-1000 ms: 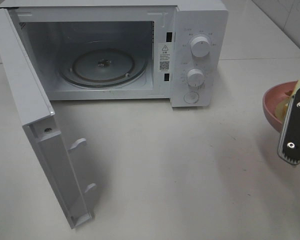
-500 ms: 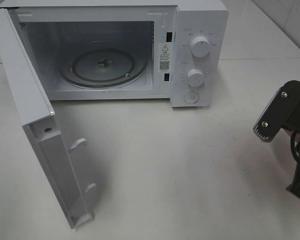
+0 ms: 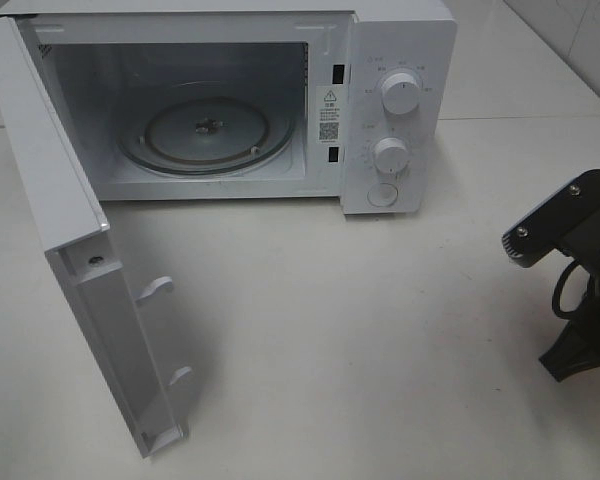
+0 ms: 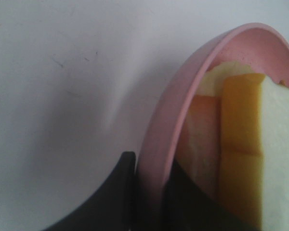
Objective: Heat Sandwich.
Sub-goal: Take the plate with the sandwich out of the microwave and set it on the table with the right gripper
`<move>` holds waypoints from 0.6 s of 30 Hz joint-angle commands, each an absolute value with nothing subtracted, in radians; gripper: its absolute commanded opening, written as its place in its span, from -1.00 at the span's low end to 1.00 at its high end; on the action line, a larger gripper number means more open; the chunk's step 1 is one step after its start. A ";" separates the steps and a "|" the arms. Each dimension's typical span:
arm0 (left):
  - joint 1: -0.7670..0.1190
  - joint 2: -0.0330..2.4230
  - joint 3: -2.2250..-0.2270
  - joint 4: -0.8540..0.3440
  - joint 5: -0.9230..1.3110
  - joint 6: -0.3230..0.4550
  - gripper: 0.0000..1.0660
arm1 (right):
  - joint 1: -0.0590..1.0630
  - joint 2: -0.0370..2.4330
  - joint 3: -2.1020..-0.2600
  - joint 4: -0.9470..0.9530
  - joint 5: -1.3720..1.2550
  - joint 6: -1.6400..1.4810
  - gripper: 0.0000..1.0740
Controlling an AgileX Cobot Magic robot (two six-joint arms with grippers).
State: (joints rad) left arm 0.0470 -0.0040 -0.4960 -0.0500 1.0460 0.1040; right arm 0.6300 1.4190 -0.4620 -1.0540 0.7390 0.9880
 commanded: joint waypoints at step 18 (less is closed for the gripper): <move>0.050 -0.021 -0.494 -0.057 1.038 0.104 0.83 | 0.632 1.677 -0.558 -1.141 0.868 1.270 -1.00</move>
State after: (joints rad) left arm 0.0470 -0.0040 -0.4960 -0.0500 1.0460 0.1040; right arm 0.6300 1.6720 -0.5500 -1.0970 0.8430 1.2480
